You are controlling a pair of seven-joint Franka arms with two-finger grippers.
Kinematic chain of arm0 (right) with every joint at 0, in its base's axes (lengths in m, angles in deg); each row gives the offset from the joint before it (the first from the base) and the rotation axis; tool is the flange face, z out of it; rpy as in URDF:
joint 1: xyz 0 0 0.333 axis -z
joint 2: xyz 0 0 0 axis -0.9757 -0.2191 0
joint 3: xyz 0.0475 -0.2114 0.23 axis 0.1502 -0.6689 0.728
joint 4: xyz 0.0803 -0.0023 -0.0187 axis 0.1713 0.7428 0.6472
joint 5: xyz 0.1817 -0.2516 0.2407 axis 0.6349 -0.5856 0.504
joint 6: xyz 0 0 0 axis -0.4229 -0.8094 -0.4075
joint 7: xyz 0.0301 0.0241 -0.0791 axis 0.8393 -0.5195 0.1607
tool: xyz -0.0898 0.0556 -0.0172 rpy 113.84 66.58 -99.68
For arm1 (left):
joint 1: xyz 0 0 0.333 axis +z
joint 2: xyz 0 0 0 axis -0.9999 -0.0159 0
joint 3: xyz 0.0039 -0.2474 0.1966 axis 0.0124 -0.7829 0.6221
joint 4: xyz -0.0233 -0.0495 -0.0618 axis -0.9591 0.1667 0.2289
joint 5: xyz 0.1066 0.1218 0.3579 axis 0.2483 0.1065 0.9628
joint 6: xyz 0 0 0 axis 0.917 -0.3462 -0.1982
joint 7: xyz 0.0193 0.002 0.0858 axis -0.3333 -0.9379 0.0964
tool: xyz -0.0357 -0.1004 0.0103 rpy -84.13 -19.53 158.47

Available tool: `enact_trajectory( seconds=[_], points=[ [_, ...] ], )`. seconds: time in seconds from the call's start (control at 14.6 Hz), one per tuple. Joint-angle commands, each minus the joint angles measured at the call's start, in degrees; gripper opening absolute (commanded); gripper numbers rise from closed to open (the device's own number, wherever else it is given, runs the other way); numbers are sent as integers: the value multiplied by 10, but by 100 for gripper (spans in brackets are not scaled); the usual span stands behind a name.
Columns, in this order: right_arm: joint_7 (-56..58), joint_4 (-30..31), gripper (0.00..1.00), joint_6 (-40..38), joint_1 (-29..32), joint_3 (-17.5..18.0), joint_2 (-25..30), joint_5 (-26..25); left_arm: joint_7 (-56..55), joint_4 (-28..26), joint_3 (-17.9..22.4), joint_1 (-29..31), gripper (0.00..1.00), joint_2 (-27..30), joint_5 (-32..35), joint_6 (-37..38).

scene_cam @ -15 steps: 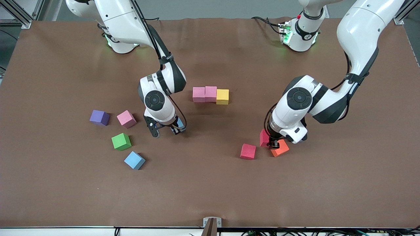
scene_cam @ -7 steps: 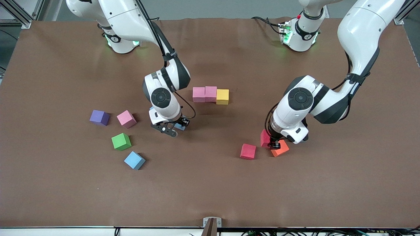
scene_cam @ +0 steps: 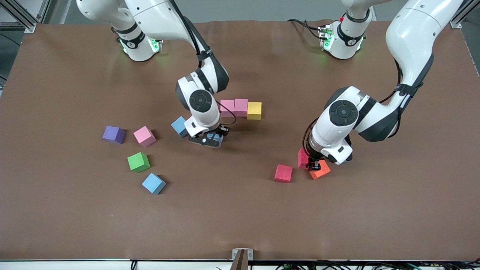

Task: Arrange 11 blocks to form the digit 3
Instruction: 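Carry the blue cube to the pink cubes with the right gripper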

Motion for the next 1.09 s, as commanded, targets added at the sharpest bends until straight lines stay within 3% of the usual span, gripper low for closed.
enact_trajectory(
  seconds=[0.0, 0.41, 1.03],
  points=[
    [2, 12, 0, 8, -25, -11, 12, -7, 10, -5, -2, 4, 47, 14, -12, 3],
    [-7, 18, 0, 10, -58, -17, 10, -43, 10, -5, -2, 4, 47, 14, -12, 3],
    [-14, 20, 0, 10, -66, -15, 8, -49, 10, -6, -2, 4, 47, 13, -12, 3]
  ],
)
